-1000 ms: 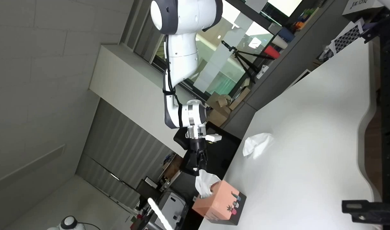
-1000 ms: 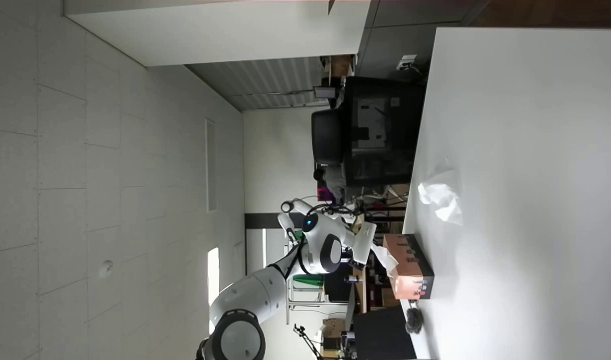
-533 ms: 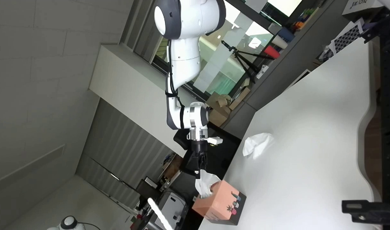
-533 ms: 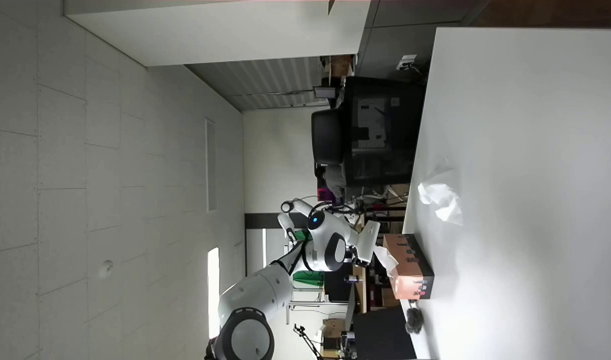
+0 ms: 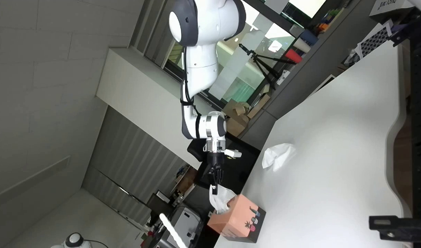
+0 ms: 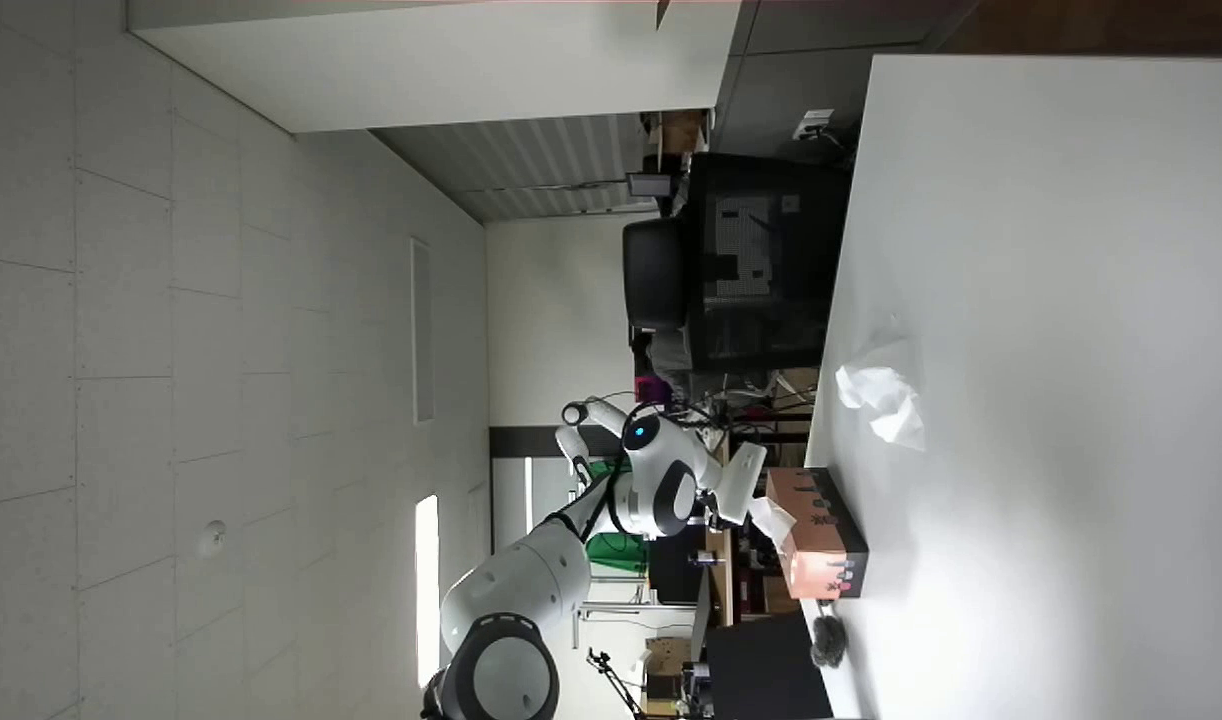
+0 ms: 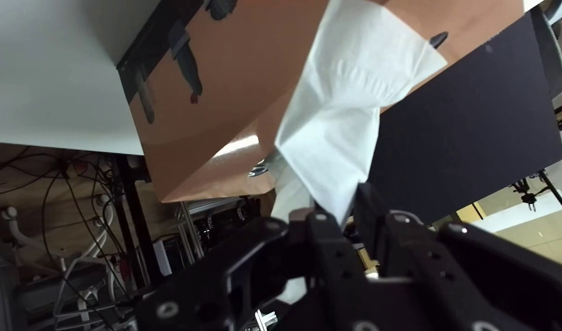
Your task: Remove three tissues from the box and put them on the counter
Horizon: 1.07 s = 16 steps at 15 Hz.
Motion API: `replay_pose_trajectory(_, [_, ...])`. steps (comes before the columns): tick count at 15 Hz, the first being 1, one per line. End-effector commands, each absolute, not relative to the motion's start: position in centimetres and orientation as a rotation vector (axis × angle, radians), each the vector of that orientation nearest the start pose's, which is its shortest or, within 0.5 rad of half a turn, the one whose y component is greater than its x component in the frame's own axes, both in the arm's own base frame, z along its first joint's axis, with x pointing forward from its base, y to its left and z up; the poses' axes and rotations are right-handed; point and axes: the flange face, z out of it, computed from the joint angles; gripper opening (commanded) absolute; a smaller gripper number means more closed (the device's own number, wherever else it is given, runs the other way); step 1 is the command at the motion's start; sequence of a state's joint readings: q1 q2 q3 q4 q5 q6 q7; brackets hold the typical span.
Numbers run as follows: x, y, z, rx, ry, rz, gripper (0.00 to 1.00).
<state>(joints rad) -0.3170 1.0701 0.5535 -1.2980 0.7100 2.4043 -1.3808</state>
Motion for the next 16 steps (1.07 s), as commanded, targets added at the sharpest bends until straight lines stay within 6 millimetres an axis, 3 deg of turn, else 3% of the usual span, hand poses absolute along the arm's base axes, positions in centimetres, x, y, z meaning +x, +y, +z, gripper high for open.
replay_pose_trajectory(1, [76.3, 6.8, 17.3, -2.090, -0.851, -0.759, 0.00])
replay_pose_trajectory(9, [77.3, 5.1, 19.2, -2.109, -0.730, -0.778, 0.00])
replay_pose_trajectory(16, [77.8, 0.8, 23.5, -2.300, -0.658, -0.760, 0.00])
